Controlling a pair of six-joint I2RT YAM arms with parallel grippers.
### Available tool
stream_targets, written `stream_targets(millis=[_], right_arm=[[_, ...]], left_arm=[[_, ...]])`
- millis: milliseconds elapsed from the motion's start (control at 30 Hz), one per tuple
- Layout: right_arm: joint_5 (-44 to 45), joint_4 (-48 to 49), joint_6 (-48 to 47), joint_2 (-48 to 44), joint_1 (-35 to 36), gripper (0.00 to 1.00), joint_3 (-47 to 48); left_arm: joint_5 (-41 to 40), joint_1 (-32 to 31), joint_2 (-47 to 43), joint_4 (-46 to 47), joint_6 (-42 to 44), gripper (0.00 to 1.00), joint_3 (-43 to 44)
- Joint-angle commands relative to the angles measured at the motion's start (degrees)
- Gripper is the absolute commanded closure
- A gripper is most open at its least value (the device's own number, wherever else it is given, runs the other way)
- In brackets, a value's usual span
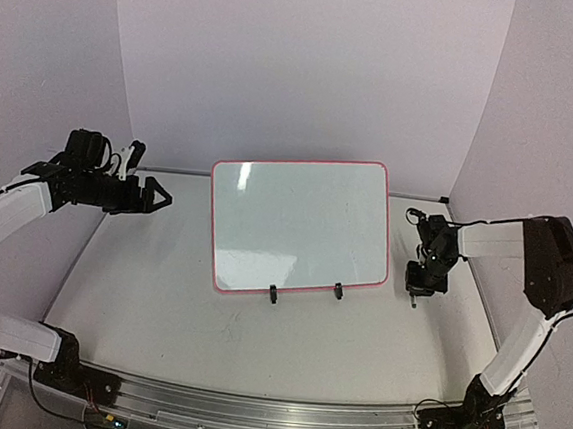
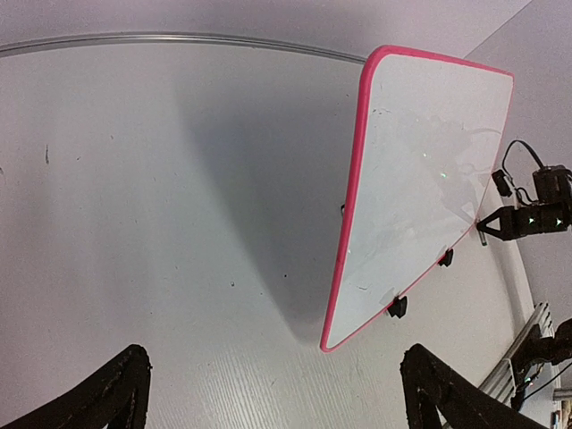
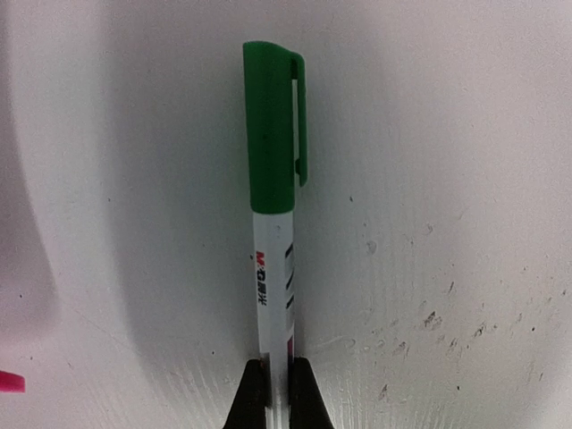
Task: Write a sentence on the whiteboard
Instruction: Pick up the whiteboard marker from the center of the board, then pass from the right arm to the left
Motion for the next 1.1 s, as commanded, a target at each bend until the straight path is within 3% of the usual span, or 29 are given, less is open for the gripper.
stream_targets(millis=[0,233,433,567,833,1067], right_arm=[[3.0,0.0,3.1,-11.0,0.2,1.0,-2.5],[-5.3,-1.0,1.5,-31.8,2.4,1.0,-4.7],[-10.7,-2.2,-2.5,-40.3,17.3,1.0,-1.6],[-11.5,-2.4,-2.2,-36.8,26.2,1.0,2.0],[-10.0,-3.4,-7.2,-19.3,41.6,1.0,12.4],[-16.2,-2.8,-10.1,-8.7,44.7,1.0,18.5]], left_arm=[[1.4,-0.4,-1.3,-0.7,0.6,0.03,-0.1],[3.9,-0.7,-2.1,1.3,-0.7,0.05,-2.3],[9.0,-3.4,-1.4,2.3,-0.9,0.11,-2.2],[8.0,-7.7,-1.8,3.4,-2.7,0.1,-2.4],[10.7,-14.0,-2.7,9.3,-9.3,0.08,-5.5],[23.2,-14.4,-2.2,33.1,-27.3,0.03,-12.1]])
